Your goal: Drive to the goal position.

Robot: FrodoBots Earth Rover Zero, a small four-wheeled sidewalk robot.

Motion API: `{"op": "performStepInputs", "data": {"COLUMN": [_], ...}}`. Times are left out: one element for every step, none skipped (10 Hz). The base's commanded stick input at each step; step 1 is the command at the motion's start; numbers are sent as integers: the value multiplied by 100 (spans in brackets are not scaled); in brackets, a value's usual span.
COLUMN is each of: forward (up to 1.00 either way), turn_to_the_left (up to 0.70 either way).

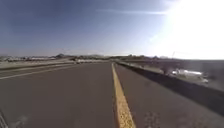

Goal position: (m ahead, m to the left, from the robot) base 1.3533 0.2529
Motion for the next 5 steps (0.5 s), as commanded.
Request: {"op": "performStepInputs", "data": {"forward": [70,70,70,70,70], "turn_to_the_left": [0,0,0,0,0]}}
